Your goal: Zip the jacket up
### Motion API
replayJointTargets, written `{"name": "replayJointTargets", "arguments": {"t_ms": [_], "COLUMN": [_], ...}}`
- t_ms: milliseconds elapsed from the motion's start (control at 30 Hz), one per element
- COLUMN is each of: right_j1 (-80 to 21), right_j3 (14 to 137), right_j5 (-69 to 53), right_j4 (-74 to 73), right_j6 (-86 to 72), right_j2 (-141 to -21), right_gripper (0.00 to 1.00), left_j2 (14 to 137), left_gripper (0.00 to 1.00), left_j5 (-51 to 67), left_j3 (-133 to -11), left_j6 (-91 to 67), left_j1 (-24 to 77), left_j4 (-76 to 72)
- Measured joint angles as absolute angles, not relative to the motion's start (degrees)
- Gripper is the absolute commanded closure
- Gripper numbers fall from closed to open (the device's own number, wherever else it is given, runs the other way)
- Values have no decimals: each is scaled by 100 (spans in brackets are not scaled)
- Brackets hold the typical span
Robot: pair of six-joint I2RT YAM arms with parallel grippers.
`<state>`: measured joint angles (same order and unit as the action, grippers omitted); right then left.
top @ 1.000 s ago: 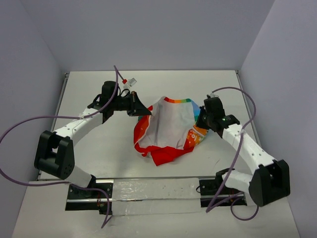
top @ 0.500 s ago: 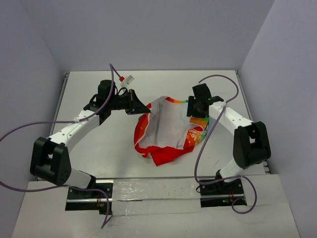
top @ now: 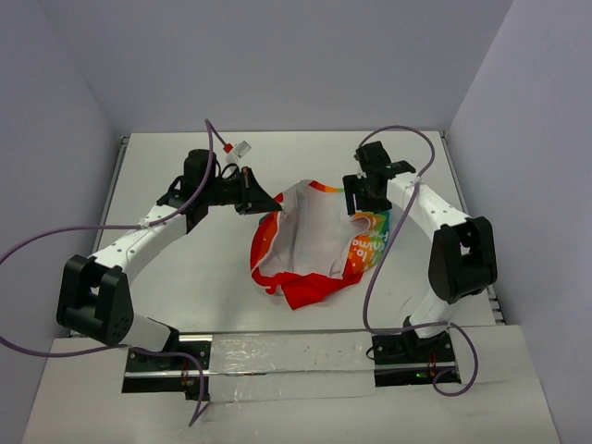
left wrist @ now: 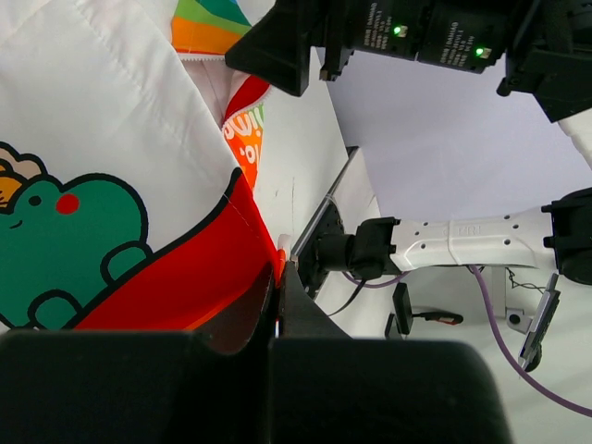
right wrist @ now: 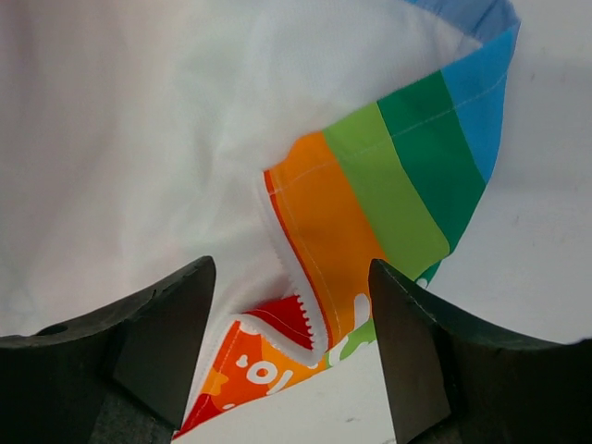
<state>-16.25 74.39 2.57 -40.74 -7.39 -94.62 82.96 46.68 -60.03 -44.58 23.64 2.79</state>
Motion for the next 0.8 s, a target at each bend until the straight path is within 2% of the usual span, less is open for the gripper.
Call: {"name": "replayJointTargets", "arguments": {"t_ms": [200, 267, 300, 333, 400, 433, 467, 500, 633, 800], "right_j1": [-1619, -1619, -1619, -1619, -1619, -1619, -1621, -1621, -1613, -1510], "right_j3": [7371, 7235, 7138, 7053, 6885, 6810, 6743, 6691, 6600, 6850], "right_j5": [300, 327, 350, 368, 409, 437, 515, 581, 1122, 1786], "right_j4": [-4287, -4278, -4280, -4294, -4301, -4304, -4302, -4296, -4317, -4346], "right_j6": [-714, -718, -726, -744, -787, -807, -835, -906, -1215, -1577], "right_j2": [-9528, -9498, -9484, -9473, -9467, -9464, -9456, -9441, -9067, -7656], "right_gripper": [22, 23, 27, 33, 65, 77, 94, 98, 100, 100], "left_j2": [8296, 8296, 8305, 8316, 8344, 8356, 8362, 8364, 8365, 8366], "left_gripper": [100, 100, 100, 100, 100, 100, 100, 100, 100, 100], "left_j5": [4665, 4665, 4665, 4665, 4664, 4662, 4655, 4646, 4608, 4481], "left_j3": [-6003, -6003, -6003, -6003, -6003, -6003, -6003, -6003, -6016, -6324], "left_j6": [-4458, -4462, -4468, -4476, -4486, -4489, -4496, -4501, -4494, -4406], "left_j1": [2368, 2372, 2380, 2389, 2414, 2427, 2437, 2445, 2458, 2427], "left_j4": [283, 281, 277, 276, 276, 277, 278, 276, 303, 617]}}
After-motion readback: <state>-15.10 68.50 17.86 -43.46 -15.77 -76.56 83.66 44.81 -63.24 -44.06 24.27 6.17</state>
